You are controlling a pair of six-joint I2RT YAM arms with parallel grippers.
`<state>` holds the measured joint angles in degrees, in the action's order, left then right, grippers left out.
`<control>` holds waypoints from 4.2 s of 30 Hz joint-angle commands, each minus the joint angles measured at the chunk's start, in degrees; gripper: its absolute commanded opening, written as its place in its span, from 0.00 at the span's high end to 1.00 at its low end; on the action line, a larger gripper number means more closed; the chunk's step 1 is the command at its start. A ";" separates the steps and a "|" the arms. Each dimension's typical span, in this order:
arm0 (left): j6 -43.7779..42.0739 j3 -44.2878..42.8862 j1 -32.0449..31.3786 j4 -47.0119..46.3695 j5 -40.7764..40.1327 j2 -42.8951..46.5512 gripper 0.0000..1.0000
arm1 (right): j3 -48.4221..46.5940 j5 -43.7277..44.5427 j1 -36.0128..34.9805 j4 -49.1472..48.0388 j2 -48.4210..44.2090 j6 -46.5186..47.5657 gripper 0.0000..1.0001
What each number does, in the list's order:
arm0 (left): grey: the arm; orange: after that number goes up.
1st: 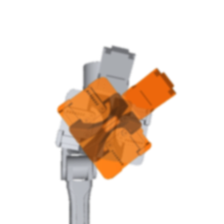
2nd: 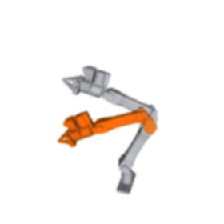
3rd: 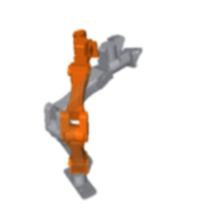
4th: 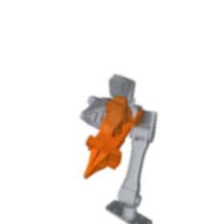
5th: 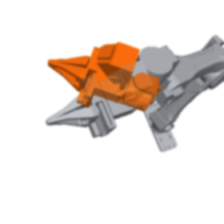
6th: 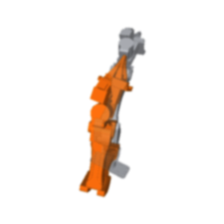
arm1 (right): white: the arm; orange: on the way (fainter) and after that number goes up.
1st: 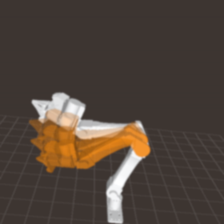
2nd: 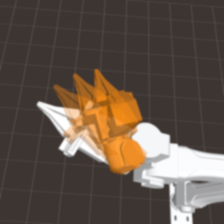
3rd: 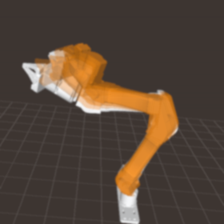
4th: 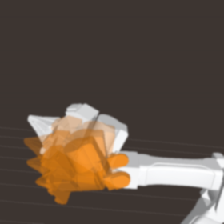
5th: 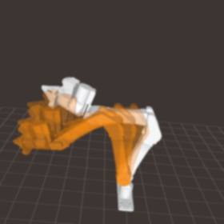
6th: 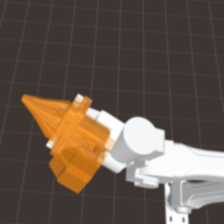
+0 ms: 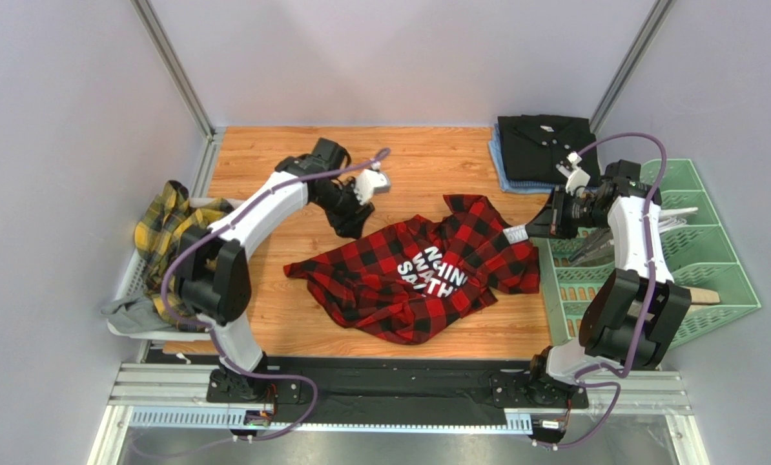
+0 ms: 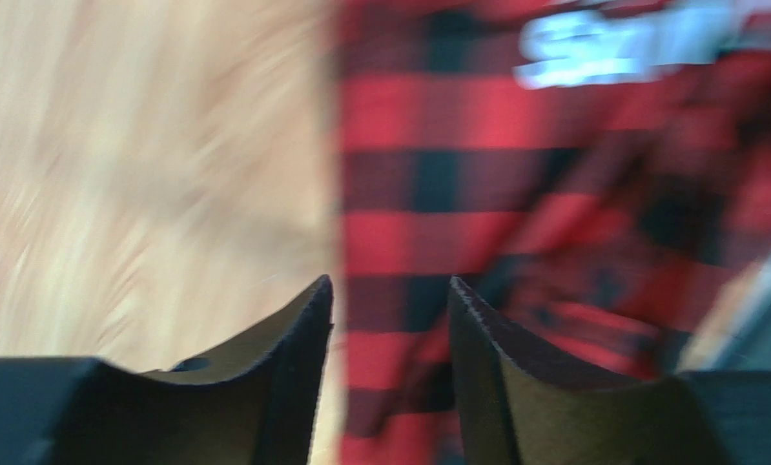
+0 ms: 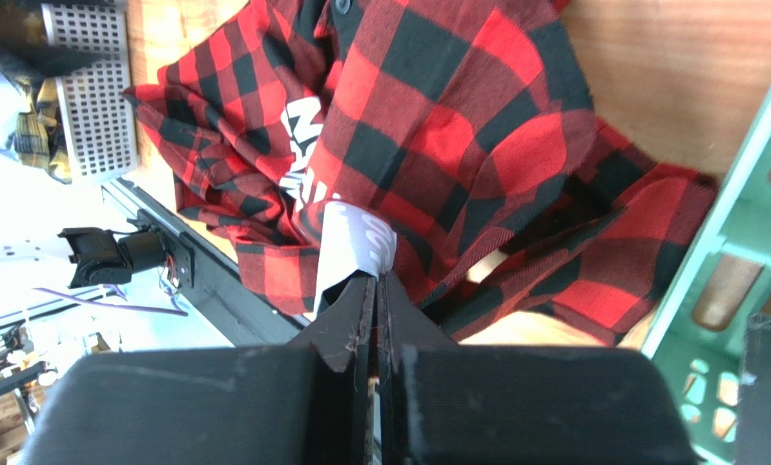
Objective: Fold and stack the long sleeve shirts
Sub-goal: Flatten the shirt out
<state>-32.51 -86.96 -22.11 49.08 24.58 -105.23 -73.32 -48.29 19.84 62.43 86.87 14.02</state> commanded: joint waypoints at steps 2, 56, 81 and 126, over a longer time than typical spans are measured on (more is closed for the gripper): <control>-0.99 9.60 -12.50 5.59 8.33 8.55 0.40 | 1.34 0.47 -0.24 1.02 -4.95 2.32 1.00; -20.49 -1.39 -11.21 8.14 -2.70 -4.93 0.94 | 6.09 9.44 -14.56 -4.51 -3.64 -1.72 1.00; -5.63 13.32 -8.40 9.19 -4.44 18.14 0.38 | 1.78 13.22 -13.24 -2.67 -6.19 0.39 1.00; -31.47 8.74 -28.87 13.05 -0.85 -2.52 0.54 | 2.30 13.22 -13.24 -2.58 -5.40 -0.75 1.00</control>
<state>-60.80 -77.25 -50.65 58.13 24.97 -107.09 -70.06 -34.98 6.44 60.20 82.35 13.30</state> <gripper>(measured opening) 0.544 0.004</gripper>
